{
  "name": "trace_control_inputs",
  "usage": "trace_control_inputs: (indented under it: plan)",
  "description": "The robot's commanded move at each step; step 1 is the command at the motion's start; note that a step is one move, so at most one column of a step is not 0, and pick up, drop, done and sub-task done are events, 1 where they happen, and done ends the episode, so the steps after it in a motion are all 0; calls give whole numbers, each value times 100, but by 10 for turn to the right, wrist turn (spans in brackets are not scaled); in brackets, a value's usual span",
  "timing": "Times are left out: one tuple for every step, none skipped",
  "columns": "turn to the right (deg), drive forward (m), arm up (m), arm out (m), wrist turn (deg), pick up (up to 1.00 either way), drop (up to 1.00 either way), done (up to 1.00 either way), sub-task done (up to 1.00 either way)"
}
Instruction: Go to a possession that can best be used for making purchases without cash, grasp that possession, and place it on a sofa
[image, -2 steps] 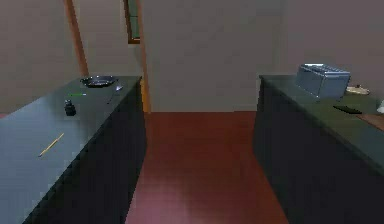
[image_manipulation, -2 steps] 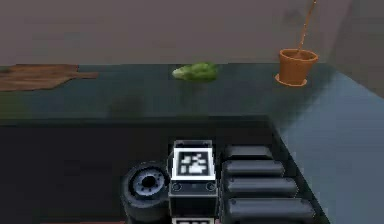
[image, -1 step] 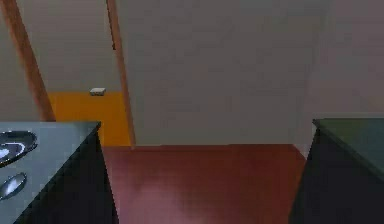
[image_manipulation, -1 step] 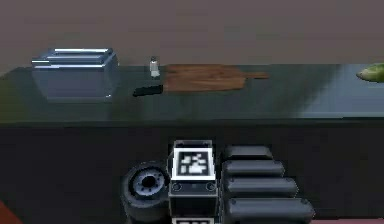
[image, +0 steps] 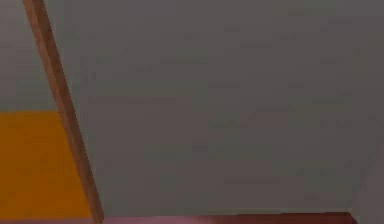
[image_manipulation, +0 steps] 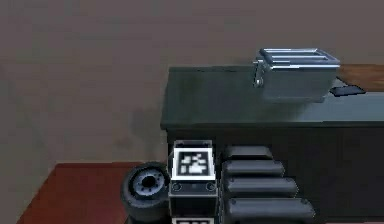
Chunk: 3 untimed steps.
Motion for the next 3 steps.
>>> trace_control_inputs:
  plan:
    - [-60, 0, 0, 0, 0, 0, 0, 0, 0]
    - [0, 40, 0, 0, 0, 0, 0, 0, 0]
    - [-450, 0, 0, 0, 0, 0, 0, 0, 0]
